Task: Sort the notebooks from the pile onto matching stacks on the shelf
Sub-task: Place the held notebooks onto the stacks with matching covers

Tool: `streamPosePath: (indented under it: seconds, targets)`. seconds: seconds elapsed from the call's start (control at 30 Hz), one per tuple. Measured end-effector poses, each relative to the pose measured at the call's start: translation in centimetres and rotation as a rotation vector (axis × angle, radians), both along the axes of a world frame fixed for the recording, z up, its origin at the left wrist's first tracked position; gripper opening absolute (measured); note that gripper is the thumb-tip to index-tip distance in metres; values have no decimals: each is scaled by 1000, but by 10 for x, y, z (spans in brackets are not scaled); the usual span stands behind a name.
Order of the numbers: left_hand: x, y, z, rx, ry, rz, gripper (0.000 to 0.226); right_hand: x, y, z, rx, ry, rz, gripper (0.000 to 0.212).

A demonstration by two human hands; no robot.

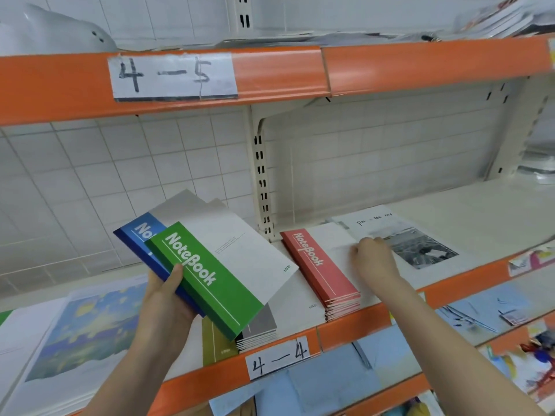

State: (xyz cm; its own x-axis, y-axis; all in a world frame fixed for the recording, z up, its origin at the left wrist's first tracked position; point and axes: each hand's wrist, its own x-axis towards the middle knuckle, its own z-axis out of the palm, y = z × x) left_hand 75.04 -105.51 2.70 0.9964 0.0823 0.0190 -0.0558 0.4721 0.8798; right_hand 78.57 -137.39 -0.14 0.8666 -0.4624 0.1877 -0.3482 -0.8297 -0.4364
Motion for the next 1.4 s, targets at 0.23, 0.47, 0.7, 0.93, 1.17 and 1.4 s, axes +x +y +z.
streamPosePath:
  seconds: [0.23,0.47,0.7,0.93,1.17,1.4]
  targets:
    - [-5,-4,-2,6,-34,-34,36,-1,-1,-6,-48,-31,-35,19]
    - [-12,-6,-4,24,17,-57,31,-11,9,7,-119,-145,6,21]
    - [-11,-9,0,42,21,-12,27,-36,102,48,455,-129,582,33]
    - [-15,34,6,104,-32,141,26,-24,147,50,601,-206,532,9]
    - [-35,158,12,284,83,406,23,-7,197,41,798,-311,455,19]
    - [-70,281,23,329,158,608,26,0,300,34,902,-153,602,15]
